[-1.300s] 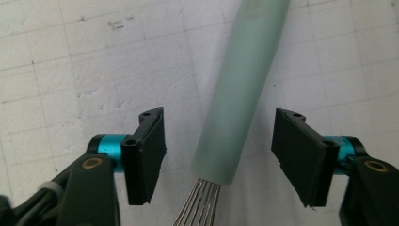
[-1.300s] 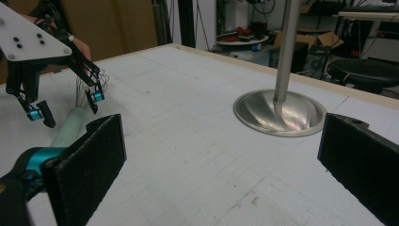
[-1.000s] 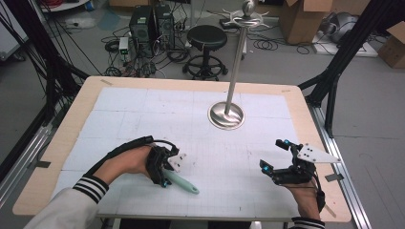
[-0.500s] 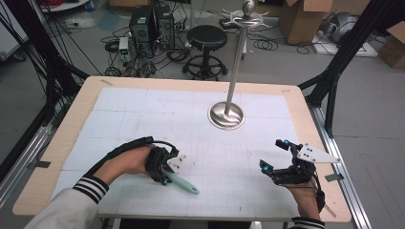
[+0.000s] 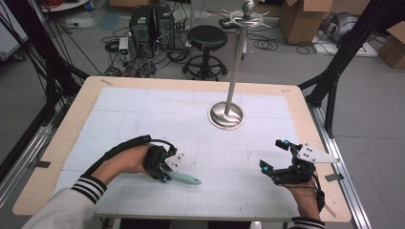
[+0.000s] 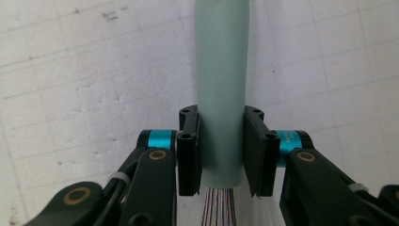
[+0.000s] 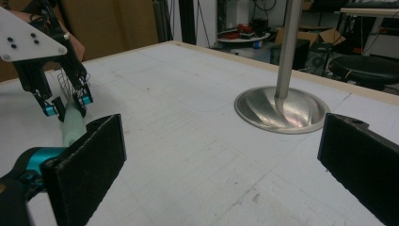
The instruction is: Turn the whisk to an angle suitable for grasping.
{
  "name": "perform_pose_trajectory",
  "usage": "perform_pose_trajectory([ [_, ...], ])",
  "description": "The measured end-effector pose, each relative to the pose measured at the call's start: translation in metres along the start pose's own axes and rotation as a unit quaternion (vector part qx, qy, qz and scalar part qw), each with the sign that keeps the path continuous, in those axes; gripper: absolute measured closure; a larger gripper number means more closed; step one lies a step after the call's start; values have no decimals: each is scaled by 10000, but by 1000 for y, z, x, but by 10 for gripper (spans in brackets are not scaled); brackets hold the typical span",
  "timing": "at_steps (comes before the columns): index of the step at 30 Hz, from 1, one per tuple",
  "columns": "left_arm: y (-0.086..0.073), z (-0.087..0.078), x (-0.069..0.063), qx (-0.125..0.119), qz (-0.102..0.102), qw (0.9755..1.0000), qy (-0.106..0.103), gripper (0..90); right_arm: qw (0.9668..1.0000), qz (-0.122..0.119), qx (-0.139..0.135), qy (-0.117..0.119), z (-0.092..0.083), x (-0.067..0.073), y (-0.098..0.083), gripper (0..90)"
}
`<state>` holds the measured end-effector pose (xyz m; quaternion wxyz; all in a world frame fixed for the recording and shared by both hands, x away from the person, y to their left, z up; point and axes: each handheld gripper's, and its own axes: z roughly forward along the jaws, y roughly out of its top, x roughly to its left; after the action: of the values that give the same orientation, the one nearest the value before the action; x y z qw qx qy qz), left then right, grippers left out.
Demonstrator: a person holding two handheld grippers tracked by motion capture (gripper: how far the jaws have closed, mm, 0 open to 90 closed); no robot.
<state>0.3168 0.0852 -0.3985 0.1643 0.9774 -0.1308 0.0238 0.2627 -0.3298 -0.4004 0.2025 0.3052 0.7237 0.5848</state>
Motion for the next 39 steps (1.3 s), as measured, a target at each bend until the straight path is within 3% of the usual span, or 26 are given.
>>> perform_pose_trajectory([
  [7, -5, -23, 3, -540, -230, 9981, 160, 693, 10000, -15, -1, 15, 0, 0, 0, 1],
  [12, -13, -44, 5, -932, -588, 9932, 365, 693, 10000, -14, -32, 3, -1, 0, 1, 1],
  [15, -16, -55, 5, -1225, -789, 9882, 476, 694, 10000, -24, -35, 17, -1, 0, 1, 1],
  [20, -20, -69, 3, -1514, -1040, 9810, 629, 694, 10000, 6, -36, 22, -2, 0, 1, 1],
  [24, -23, -83, 1, -1804, -1225, 9734, 701, 694, 10000, 22, -81, -22, -3, -1, 1, 1],
  [25, -25, -90, 0, -1937, -1288, 9697, 743, 694, 10000, 26, -76, -51, -5, -1, 1, 1],
  [26, -25, -90, 0, -1937, -1288, 9697, 743, 694, 10000, 26, -76, -51, -5, -1, 1, 1],
  [28, -28, -96, -1, -2102, -1349, 9647, 829, 694, 9999, -1, -69, -78, -6, -2, 1, 1],
  [29, -30, -102, -1, -2294, -1445, 9588, 843, 694, 9999, 5, -69, -90, -8, -2, 1, 1],
  [30, -30, -102, -1, -2294, -1445, 9588, 843, 694, 9999, 5, -69, -90, -8, -2, 1, 1],
  [31, -31, -104, -1, -2379, -1492, 9561, 841, 694, 9999, 28, -78, -98, -8, -2, 1, 1],
  [32, -32, -109, -3, -2521, -1572, 9510, 857, 694, 9999, 14, -88, -93, -8, -2, 2, 1],
  [33, -32, -109, -3, -2521, -1572, 9510, 857, 694, 9999, 22, -70, -79, -8, -1, 2, 1],
  [35, -33, -111, -3, -2640, -1605, 9474, 837, 694, 9999, -33, -61, -88, -8, -1, 2, 1],
  [38, -36, -116, -3, -2750, -1593, 9446, 824, 694, 10000, -10, -33, -79, -7, 0, 3, 1],
  [39, -36, -118, -3, -2827, -1597, 9419, 862, 694, 9999, -58, -33, -77, -6, -1, 3, 1],
])
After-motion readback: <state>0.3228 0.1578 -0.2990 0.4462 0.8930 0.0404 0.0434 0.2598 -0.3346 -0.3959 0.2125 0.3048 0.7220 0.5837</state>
